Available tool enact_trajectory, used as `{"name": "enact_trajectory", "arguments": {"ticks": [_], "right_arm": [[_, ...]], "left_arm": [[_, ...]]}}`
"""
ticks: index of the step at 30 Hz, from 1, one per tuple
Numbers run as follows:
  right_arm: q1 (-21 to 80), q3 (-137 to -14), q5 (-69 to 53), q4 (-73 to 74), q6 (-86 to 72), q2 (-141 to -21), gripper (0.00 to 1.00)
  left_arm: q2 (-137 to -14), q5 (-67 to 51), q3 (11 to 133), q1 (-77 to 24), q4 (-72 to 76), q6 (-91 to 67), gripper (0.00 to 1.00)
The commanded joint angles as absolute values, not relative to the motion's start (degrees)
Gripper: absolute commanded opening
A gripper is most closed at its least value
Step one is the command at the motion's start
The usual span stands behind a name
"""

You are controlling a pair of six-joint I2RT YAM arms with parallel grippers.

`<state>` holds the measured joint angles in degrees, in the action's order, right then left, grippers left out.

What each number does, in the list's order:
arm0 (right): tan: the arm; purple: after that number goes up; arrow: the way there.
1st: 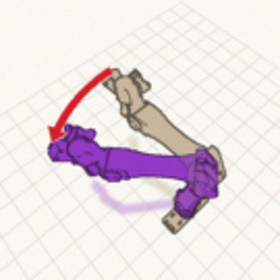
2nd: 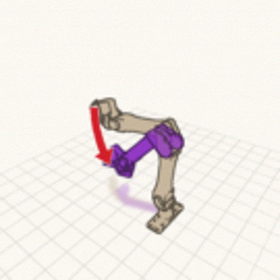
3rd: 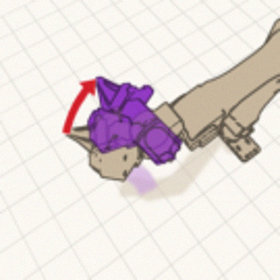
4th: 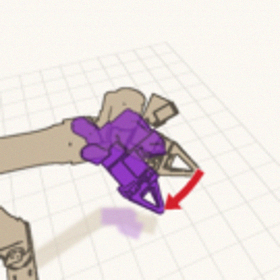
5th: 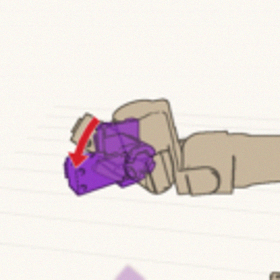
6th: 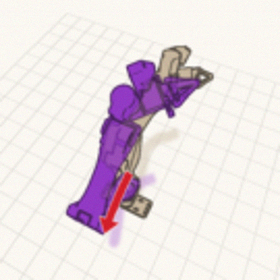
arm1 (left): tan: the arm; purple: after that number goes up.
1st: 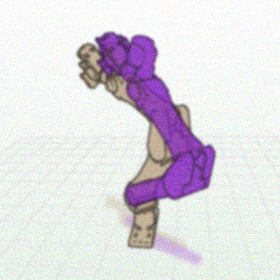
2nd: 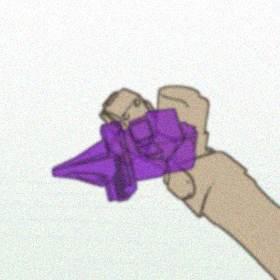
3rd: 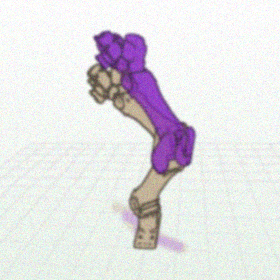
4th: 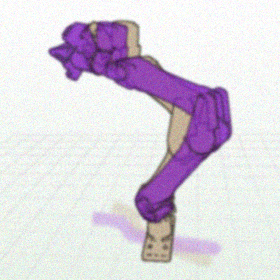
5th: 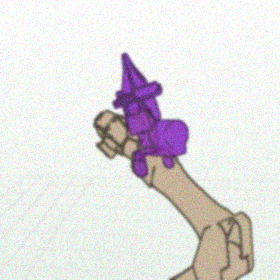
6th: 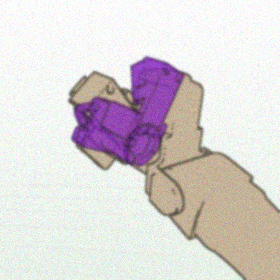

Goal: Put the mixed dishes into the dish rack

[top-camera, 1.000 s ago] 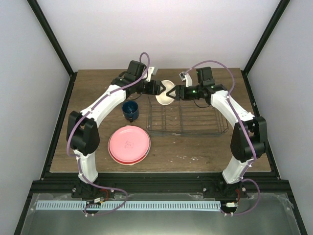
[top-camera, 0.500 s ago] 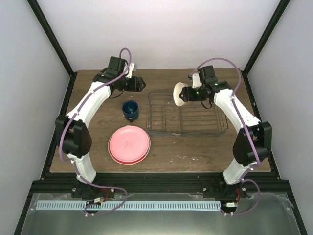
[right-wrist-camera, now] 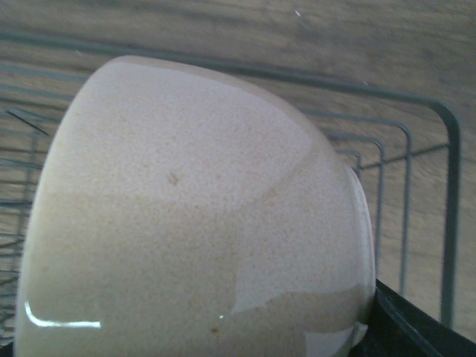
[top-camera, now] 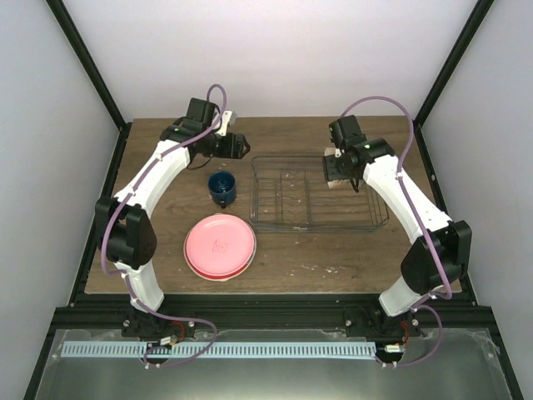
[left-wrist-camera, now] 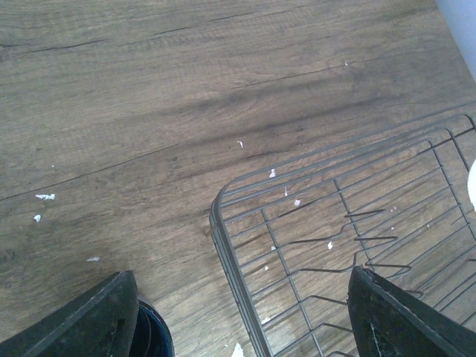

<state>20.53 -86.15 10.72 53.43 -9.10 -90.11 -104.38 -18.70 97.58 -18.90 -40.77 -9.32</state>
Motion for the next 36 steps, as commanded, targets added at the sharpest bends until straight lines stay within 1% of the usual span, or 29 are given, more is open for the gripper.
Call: {"name": "enact_trajectory", "arguments": {"ticks": [1, 7, 20, 29, 33, 34, 36], "right_arm": [[22.3, -86.0, 21.0, 57.8, -12.1, -90.0, 0.13], [22.5, -83.5, 28.0, 59.9, -15.2, -92.3, 0.13], [23.9, -83.1, 44.4, 63.4, -16.2, -104.1, 0.13], [24.0, -83.1, 50.8, 60.7, -14.3, -108.5, 0.15], [24.1, -83.3, 52.2, 60.3, -13.9, -110.3, 0.19], [24.2, -83.2, 52.5, 60.2, -13.9, -110.6, 0.23], [24.3, -83.0, 52.9, 59.9, -13.5, -110.9, 0.36]], "left_arm": [[-104.2, -20.1, 96.2, -19.0, -40.1, -8.3, 0.79], [-103.5, -20.3, 94.4, -19.0, -38.6, -8.7, 0.79], [-104.1, -21.3, 93.9, -19.0, -38.0, -9.1, 0.79], [-105.2, -21.4, 94.3, -19.0, -37.8, -9.4, 0.79], [-105.8, -21.3, 95.2, -19.0, -38.2, -9.4, 0.79], [-105.9, -21.3, 95.5, -19.0, -38.4, -9.3, 0.78], [-106.2, -21.1, 95.8, -18.9, -38.6, -9.2, 0.78]]}}
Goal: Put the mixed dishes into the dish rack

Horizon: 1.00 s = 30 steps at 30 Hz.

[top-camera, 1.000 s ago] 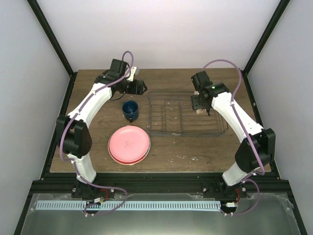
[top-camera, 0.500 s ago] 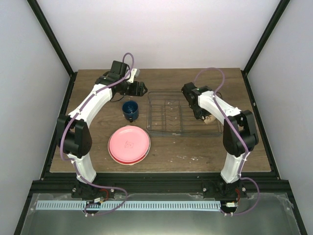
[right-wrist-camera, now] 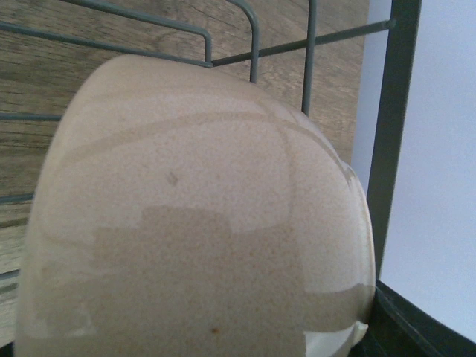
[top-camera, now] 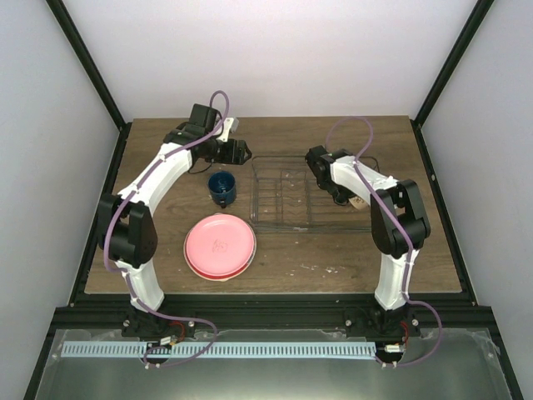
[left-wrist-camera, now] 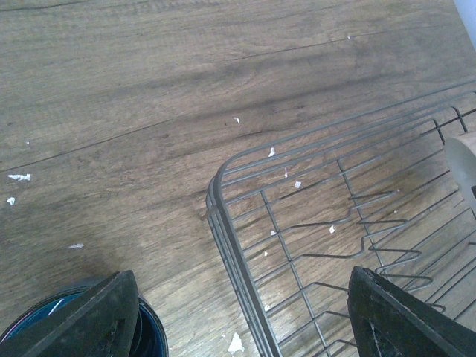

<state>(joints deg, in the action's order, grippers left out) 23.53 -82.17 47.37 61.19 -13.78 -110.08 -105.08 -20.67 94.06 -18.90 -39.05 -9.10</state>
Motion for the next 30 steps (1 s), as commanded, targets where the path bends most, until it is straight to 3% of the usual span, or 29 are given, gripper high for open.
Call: {"name": "enact_trajectory", "arguments": {"ticks": [1, 8, 9, 30], "right_arm": [[24.4, -82.9, 52.8, 59.6, -13.2, -110.9, 0.42], [25.4, -82.3, 52.0, 58.6, -12.0, -111.0, 0.97], [25.6, -82.2, 51.7, 58.4, -11.8, -110.9, 1.00], [32.8, -84.8, 40.7, 62.3, -13.9, -110.8, 1.00]], "left_arm": [[-106.2, -21.2, 96.0, -18.9, -38.6, -9.2, 0.78], [-106.7, -21.0, 96.5, -18.9, -39.2, -9.1, 0.79], [-106.7, -21.1, 96.5, -18.9, -39.2, -9.1, 0.78], [-107.1, -20.8, 96.7, -18.9, -40.2, -8.7, 0.79]]}}
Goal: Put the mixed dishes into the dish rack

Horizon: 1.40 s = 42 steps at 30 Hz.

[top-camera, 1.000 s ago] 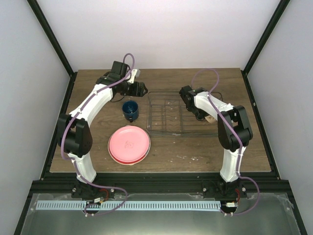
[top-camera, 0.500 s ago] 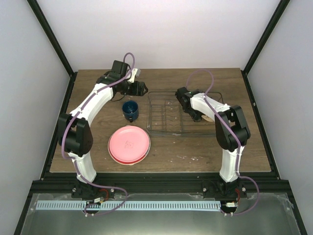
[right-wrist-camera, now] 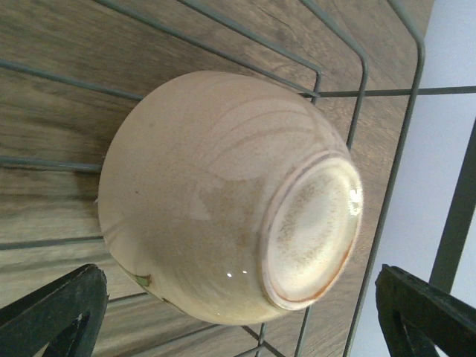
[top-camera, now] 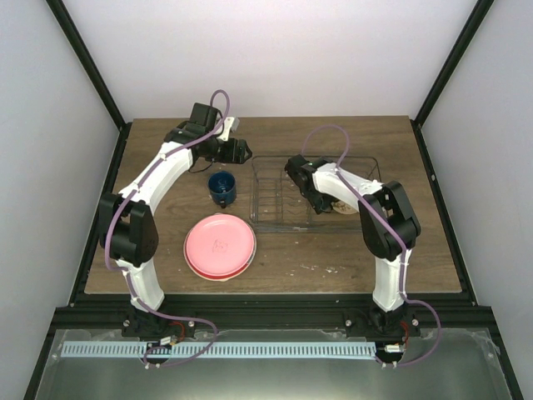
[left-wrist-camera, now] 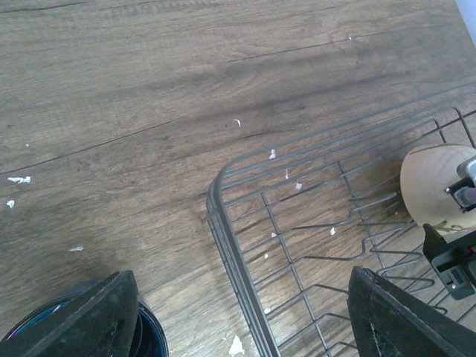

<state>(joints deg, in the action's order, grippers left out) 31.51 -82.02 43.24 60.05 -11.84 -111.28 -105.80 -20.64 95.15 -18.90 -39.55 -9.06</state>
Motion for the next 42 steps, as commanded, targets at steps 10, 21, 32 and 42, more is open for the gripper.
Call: {"name": "enact_trajectory", "arguments": {"ticks": [10, 21, 32, 42], "right_arm": [[33.8, -83.1, 41.8, 62.6, -14.3, -110.2, 1.00], [32.4, -81.5, 48.4, 57.1, -12.6, -112.8, 1.00], [26.1, -80.3, 54.8, 54.8, -11.9, -112.8, 1.00], [26.1, -78.9, 32.6, 47.0, -4.4, -101.9, 1.00]], "left_arm": [[-106.0, -14.1, 96.9, -18.6, -44.7, -5.9, 0.79], [-102.9, -12.5, 93.3, -18.4, -45.9, -6.2, 0.79], [-100.2, -10.0, 90.4, -18.3, -48.2, -5.6, 0.79], [-101.2, -3.1, 91.6, -18.0, -54.3, -4.7, 0.80]]}}
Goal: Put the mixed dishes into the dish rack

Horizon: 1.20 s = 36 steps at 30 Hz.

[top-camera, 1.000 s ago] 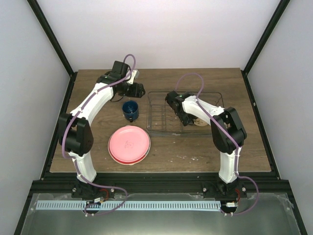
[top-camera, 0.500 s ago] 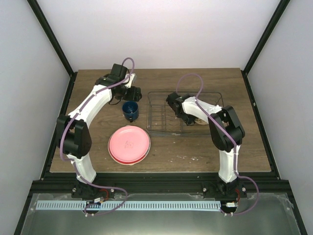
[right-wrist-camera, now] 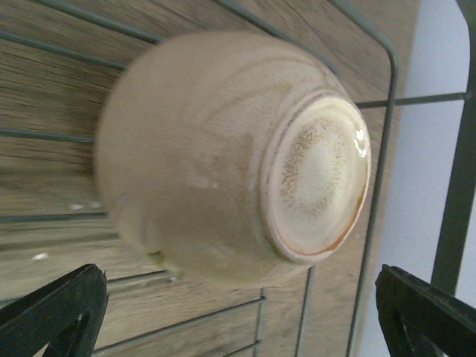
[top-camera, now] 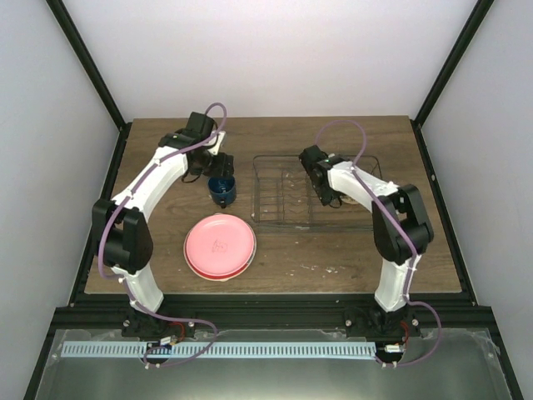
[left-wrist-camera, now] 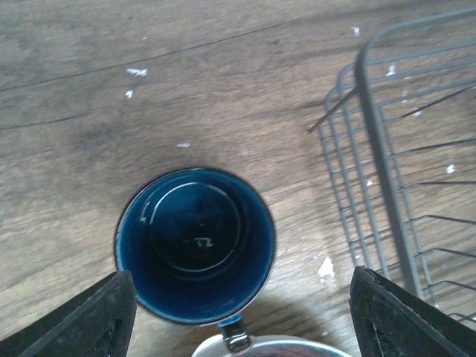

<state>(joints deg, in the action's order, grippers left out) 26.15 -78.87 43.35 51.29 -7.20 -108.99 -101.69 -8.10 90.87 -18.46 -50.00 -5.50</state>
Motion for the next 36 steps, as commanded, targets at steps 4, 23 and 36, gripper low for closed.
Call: {"name": "enact_trajectory", "arguments": {"ticks": [4, 23, 36], "right_arm": [[26.7, -80.2, 26.4, 48.6, -3.1, -97.8, 1.00], [27.9, -89.8, 3.5, 48.4, -5.2, -94.2, 1.00], [28.0, -90.1, 0.7, 47.2, -6.0, -94.7, 1.00]], "left_arm": [[-102.0, 3.1, 92.0, -17.3, -57.2, -5.1, 0.81], [-111.6, -2.3, 90.5, -14.2, -53.4, -8.4, 0.77], [-117.1, -5.3, 92.1, -14.3, -51.8, -8.8, 0.46]]}}
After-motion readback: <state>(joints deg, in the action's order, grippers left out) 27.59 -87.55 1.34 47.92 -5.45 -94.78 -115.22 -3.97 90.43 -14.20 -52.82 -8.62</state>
